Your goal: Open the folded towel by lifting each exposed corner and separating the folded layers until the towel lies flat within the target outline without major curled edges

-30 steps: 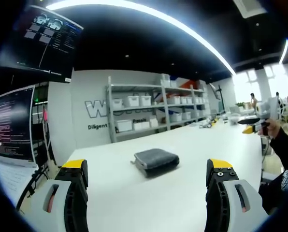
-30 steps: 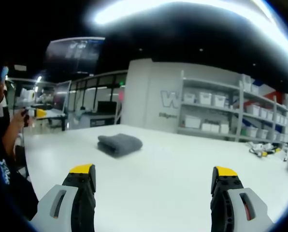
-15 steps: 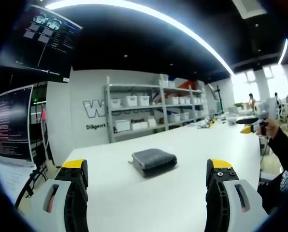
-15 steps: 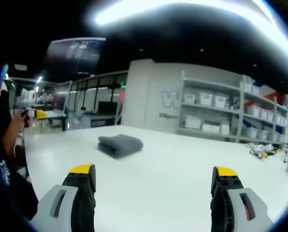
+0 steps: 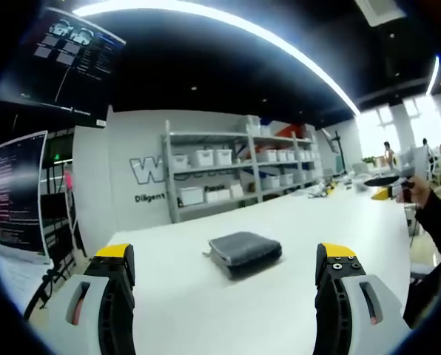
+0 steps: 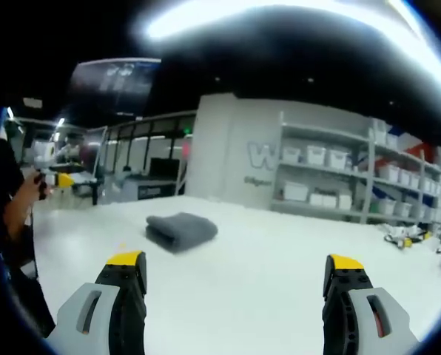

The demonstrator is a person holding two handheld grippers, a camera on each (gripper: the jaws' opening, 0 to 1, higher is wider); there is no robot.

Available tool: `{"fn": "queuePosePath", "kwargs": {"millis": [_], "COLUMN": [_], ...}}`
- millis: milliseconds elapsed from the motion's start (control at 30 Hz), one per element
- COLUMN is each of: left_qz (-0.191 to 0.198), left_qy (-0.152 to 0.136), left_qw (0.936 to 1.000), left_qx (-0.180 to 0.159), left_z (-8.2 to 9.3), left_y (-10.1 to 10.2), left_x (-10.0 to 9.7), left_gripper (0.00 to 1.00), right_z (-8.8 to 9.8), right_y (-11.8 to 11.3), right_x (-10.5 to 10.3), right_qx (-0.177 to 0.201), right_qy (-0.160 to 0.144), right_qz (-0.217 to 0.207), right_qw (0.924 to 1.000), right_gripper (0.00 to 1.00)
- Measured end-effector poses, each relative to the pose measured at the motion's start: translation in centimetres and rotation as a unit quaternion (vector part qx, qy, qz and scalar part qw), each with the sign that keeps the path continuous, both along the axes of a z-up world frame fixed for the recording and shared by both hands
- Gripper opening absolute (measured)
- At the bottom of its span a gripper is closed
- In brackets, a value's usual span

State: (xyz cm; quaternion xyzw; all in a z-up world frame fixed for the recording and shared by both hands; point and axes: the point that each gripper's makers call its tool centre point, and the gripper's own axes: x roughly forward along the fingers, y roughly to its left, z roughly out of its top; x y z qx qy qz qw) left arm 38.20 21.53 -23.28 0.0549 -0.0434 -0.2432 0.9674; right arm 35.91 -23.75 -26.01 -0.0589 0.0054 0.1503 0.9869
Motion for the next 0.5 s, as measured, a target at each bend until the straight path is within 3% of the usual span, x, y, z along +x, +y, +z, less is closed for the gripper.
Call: {"fn": "queuePosePath", "kwargs": {"millis": [133,500], "left_qz": [0.003,0.0], "left_qy": [0.001,-0.002], "left_qw": [1.0,1.0], "left_qx": [0.004,0.006], "left_z": [0.0,-0.4], "left_y": [0.2,0.0], "left_x": [0.7,3.3], "left_gripper": [1.0,1.0], "right_z": [1.0,1.0], "right_y": [0.2,2.2], "right_x": [0.8,2.8], "right_qx": [0.012,-0.007], "right_qy": [-0.015,-0.009], "right_qz": [0.0,0.022], "right_qw": [0.9998,0.9997], "right_gripper": [1.0,1.0]}}
